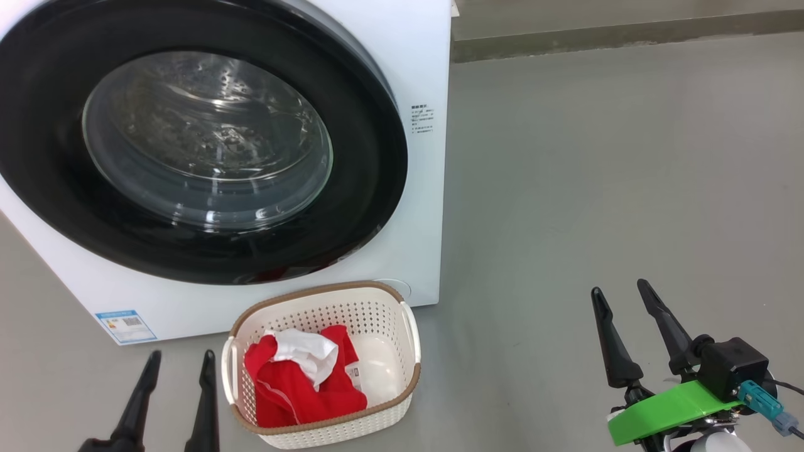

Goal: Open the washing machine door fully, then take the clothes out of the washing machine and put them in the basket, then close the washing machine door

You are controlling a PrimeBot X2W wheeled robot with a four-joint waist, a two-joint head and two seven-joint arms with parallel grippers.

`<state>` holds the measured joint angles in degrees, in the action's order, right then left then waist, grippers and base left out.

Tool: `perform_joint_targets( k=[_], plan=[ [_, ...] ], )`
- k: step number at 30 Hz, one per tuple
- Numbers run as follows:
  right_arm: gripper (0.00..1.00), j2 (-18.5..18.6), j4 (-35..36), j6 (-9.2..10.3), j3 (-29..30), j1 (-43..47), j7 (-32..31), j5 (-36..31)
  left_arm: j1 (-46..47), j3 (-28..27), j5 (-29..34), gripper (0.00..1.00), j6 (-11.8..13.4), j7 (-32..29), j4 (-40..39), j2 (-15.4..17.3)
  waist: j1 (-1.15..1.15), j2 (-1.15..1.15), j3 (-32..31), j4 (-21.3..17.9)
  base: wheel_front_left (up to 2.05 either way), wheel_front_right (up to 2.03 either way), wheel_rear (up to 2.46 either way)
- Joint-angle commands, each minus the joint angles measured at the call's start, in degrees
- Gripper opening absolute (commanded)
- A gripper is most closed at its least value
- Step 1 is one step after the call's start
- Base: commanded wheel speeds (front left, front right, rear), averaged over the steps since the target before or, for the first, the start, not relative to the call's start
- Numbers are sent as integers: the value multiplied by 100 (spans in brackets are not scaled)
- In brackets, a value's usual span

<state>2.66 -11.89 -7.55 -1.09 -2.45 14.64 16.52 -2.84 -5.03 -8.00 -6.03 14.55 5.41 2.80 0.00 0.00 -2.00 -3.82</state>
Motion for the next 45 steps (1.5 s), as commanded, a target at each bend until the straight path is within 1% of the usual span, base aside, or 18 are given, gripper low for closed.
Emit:
perform_joint_targets(
  k=[1,7,8,12,15,19,24,45],
  plan=[
    [100,22,167,6,-164,-89,36,8,33,-179,71,100,-15,45,-159,64,0,0,3,-1,0,0,0],
    [100,22,172,6,-183,-78,36,55,51,-139,123,100,-25,45,-211,57,0,0,12,8,0,0,0],
    [0,0,1,0,-26,0,0,18,-76,30,82,0,-6,0,-45,-1,0,0,12,8,0,0,0],
    [0,-43,-273,0,-27,124,-6,27,-100,67,68,0,-5,-50,250,-77,0,0,12,8,0,0,0],
    [0,-45,-303,0,-22,137,-41,189,-59,37,-95,0,-8,-116,318,-82,1,0,15,14,0,0,0],
    [0,-31,-292,0,-7,127,-99,445,-31,29,-372,0,-12,-188,333,-79,13,0,10,28,0,0,0],
    [0,-16,-292,1,9,106,-171,758,-2,36,-714,0,-18,-256,347,-76,1,0,29,43,0,0,0],
    [0,28,-278,2,90,21,-472,2004,151,15,-2078,0,-40,-570,429,-61,0,0,64,103,0,0,0]
  ],
)
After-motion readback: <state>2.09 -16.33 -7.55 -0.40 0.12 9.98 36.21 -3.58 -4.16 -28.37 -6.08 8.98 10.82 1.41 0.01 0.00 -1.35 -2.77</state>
